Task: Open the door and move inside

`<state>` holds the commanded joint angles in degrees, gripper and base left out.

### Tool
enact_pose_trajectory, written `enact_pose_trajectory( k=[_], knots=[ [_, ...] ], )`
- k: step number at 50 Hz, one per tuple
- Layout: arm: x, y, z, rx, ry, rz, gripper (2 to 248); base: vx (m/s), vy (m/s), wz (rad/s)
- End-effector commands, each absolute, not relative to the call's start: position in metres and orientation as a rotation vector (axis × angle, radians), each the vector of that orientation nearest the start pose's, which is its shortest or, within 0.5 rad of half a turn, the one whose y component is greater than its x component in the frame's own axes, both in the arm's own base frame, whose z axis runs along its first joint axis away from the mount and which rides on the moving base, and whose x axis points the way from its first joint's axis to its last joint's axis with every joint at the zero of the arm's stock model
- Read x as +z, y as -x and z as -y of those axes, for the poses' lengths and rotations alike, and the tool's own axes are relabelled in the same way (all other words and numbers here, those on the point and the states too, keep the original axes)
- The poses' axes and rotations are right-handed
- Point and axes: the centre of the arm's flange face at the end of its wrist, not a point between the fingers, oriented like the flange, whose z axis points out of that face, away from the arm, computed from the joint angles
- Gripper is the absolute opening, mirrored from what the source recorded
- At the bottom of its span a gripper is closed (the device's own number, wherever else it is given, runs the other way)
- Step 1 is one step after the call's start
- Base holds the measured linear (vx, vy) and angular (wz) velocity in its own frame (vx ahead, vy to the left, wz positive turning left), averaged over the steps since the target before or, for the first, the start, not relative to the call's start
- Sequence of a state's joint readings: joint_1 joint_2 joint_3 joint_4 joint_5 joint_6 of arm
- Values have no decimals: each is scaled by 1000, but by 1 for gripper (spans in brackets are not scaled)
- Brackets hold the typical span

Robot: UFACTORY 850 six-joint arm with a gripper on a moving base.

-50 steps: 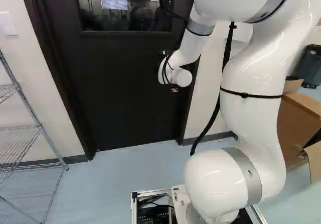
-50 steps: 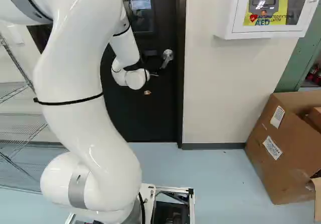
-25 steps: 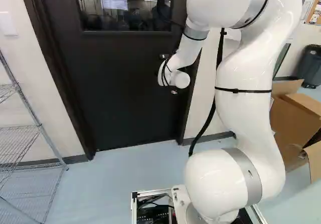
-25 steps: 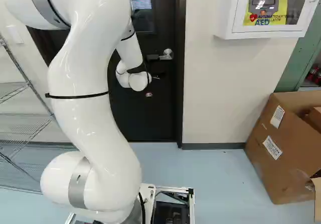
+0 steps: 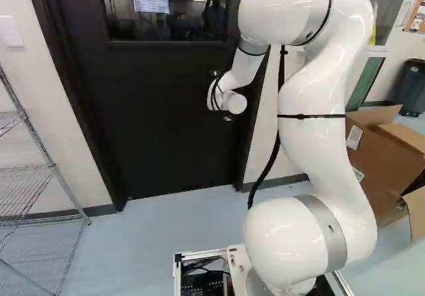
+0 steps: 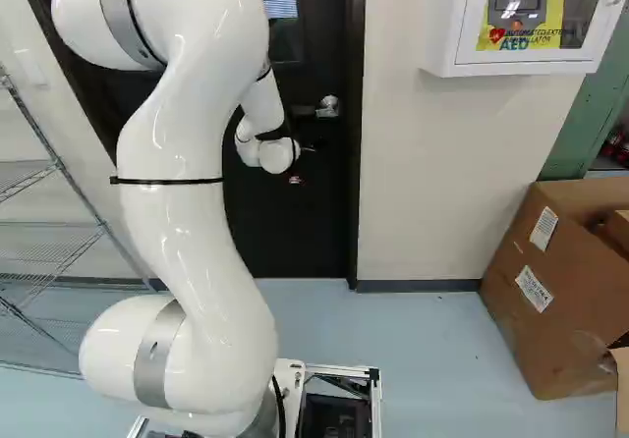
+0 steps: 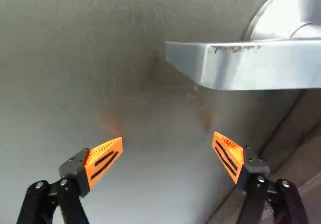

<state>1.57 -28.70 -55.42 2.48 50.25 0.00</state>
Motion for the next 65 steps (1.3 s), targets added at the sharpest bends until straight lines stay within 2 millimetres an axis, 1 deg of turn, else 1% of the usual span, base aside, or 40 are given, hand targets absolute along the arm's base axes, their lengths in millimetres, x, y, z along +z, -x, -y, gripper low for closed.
enact_pose_trajectory(
  k=[20,56,65],
  knots=[
    [366,-640,-20,-1981,2419,-27,247,0,0,0],
    [352,-712,-21,-2057,2354,-31,247,0,0,0],
    [350,-721,-21,-2068,2345,-32,247,0,0,0]
  ],
)
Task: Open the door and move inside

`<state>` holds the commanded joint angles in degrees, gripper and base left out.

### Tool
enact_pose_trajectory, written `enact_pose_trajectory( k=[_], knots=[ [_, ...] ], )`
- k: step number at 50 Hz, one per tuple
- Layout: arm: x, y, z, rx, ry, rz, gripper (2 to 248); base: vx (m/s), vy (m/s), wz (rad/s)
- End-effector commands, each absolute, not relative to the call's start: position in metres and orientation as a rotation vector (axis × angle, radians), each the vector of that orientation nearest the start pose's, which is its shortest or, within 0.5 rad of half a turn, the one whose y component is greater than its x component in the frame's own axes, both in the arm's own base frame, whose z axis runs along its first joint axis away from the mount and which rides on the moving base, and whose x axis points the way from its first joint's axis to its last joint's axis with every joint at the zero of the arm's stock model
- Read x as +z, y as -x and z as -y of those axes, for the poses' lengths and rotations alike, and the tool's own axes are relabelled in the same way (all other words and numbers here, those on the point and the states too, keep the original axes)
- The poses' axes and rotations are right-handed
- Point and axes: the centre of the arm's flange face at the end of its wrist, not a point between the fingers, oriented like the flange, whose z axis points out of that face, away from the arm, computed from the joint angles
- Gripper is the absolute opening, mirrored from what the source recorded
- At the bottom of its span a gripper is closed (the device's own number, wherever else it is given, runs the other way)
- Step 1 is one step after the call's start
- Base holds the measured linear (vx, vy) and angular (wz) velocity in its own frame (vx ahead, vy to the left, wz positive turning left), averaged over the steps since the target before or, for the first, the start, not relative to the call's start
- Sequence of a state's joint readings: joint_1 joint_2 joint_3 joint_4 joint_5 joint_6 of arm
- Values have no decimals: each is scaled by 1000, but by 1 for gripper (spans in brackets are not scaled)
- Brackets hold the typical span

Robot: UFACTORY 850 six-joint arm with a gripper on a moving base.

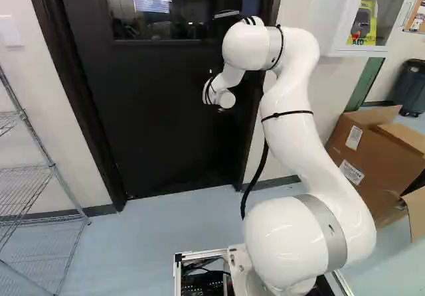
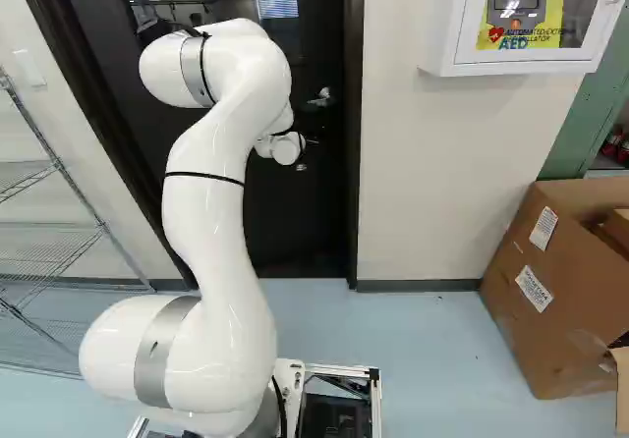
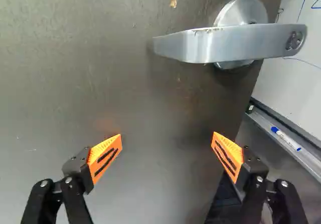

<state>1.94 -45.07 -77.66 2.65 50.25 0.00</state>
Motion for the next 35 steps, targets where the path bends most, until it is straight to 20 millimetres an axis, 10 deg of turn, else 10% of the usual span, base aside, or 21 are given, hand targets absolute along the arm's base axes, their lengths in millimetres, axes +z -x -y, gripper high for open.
enact_pose_trajectory(
  k=[35],
  knots=[
    [359,-678,-21,-2018,2388,-29,247,0,0,0]
  ],
)
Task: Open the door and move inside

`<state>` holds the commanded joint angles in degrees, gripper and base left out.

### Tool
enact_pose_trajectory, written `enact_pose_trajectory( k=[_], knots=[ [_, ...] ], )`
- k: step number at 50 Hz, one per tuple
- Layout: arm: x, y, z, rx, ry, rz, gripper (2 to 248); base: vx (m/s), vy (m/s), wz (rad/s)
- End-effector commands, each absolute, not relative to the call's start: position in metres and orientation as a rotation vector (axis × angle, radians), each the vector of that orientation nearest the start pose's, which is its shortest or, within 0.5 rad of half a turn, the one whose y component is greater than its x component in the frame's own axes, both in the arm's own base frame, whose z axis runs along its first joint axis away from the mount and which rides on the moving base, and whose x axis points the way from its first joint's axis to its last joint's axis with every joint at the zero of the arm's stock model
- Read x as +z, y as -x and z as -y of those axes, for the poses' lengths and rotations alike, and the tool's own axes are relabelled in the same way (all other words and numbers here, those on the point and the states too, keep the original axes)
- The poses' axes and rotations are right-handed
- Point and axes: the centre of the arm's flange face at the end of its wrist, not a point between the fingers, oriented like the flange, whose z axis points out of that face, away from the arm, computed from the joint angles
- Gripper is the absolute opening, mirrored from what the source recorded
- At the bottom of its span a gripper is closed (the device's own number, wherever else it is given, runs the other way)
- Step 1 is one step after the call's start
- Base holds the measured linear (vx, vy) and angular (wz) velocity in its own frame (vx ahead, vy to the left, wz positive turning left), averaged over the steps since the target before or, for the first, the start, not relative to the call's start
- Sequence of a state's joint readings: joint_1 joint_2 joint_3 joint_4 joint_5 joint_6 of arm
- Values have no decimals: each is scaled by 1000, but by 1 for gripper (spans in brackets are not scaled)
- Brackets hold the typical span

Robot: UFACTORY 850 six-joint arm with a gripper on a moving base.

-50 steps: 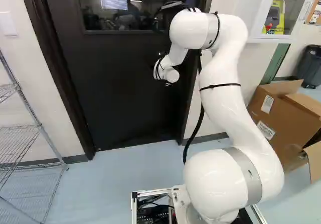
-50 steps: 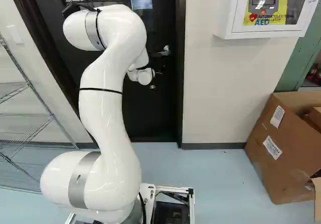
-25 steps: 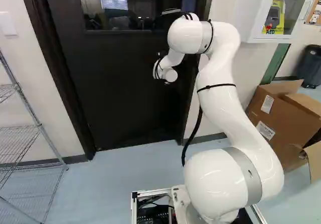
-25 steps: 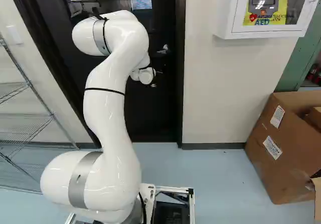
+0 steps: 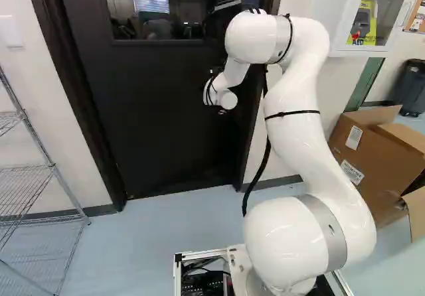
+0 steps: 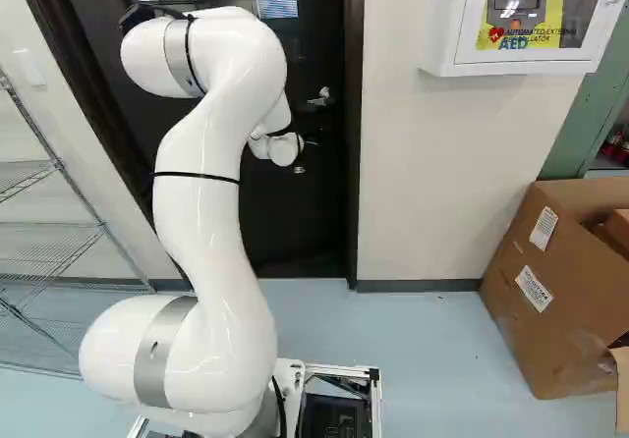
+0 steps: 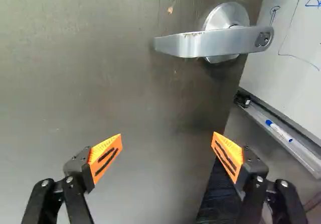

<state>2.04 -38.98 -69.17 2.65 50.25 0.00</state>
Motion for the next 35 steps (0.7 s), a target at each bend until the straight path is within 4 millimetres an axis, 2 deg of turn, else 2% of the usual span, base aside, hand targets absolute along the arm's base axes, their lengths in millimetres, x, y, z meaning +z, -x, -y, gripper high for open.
enact_pose_trajectory(
  k=[35],
  knots=[
    [371,-607,-20,-1951,2444,-37,247,0,0,0]
  ],
)
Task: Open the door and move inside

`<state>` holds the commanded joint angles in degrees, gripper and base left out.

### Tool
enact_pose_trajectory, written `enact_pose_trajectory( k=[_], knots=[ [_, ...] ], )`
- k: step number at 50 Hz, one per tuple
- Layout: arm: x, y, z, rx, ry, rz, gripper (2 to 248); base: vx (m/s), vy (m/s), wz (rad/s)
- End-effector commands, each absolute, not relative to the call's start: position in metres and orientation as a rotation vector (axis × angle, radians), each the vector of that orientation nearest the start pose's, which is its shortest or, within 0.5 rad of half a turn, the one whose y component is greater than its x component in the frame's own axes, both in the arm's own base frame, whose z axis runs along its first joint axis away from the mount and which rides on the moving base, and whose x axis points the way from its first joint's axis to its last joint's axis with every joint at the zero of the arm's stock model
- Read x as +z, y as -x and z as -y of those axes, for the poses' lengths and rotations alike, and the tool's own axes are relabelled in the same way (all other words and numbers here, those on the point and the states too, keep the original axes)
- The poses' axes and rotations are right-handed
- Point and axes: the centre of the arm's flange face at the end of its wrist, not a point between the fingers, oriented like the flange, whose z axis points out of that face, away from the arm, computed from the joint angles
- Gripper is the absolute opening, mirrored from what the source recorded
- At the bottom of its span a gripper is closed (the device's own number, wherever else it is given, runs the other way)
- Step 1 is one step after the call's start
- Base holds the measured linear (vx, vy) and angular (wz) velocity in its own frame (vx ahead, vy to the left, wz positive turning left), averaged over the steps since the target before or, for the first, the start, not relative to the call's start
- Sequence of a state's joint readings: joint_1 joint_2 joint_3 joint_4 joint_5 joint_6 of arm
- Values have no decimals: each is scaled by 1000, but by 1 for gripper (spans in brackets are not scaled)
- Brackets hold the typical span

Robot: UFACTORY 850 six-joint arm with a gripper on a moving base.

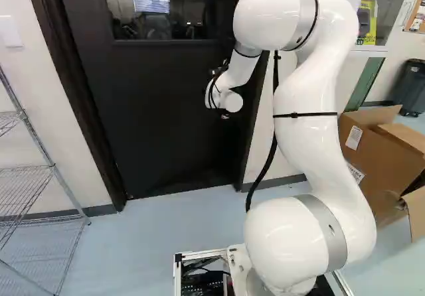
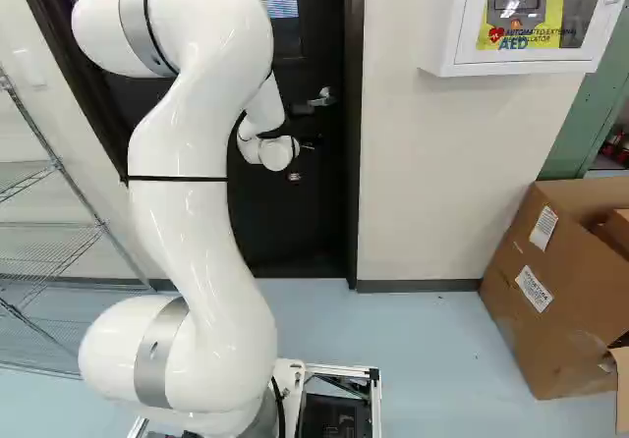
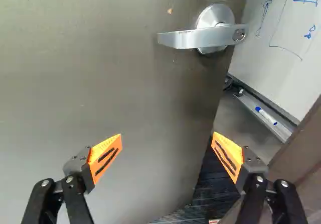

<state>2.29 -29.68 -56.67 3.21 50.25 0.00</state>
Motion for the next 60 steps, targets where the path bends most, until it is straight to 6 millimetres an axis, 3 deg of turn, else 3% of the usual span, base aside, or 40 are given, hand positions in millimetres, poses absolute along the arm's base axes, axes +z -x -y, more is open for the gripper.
enact_pose_trajectory(
  k=[26,60],
  knots=[
    [378,-560,-22,-1914,2473,-46,247,0,0,0],
    [378,-557,-56,-1883,2431,140,247,0,0,0]
  ],
)
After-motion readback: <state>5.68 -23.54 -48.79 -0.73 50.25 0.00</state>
